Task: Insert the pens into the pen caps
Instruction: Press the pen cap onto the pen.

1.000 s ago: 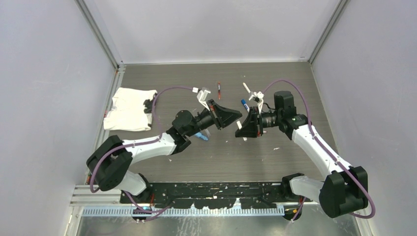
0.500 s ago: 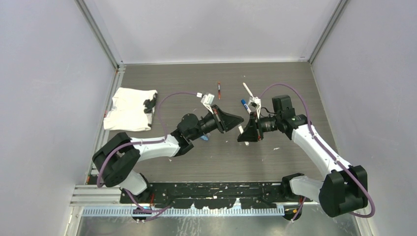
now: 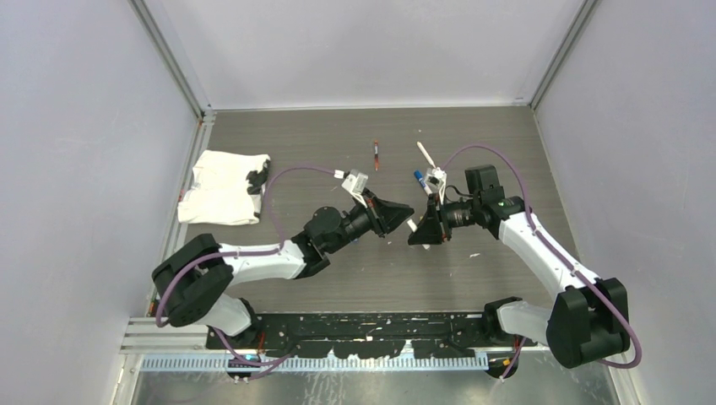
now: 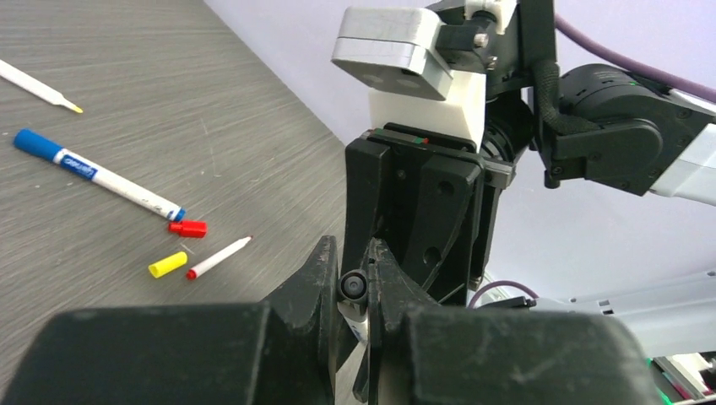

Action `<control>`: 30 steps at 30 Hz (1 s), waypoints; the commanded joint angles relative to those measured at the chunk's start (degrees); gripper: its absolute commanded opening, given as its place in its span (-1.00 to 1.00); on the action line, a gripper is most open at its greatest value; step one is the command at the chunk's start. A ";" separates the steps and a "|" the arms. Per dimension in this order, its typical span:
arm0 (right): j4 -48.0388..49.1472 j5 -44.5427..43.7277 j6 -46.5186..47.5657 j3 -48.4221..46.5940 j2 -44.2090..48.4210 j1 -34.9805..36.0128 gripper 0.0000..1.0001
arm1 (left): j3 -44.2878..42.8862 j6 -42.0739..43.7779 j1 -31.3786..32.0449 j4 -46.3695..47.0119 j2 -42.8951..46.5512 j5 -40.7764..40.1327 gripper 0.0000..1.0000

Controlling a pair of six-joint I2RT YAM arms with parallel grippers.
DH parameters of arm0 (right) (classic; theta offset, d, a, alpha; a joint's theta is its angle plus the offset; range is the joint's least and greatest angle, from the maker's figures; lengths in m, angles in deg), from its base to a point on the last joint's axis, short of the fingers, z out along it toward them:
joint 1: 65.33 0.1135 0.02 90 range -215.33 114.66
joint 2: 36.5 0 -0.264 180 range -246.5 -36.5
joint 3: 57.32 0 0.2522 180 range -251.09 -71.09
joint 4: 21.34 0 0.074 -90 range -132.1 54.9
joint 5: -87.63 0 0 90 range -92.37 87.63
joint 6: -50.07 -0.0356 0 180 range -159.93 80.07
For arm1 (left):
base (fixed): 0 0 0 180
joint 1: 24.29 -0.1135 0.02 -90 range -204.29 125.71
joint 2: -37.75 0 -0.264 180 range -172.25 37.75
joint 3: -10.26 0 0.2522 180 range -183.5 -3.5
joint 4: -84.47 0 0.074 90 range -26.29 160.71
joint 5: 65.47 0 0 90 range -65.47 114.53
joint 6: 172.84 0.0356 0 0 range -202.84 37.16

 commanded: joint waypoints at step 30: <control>22.36 2.91 -2.86 -1.51 1.37 -3.30 -0.99 | 3.65 -5.28 3.48 -4.90 -4.91 40.63 -0.99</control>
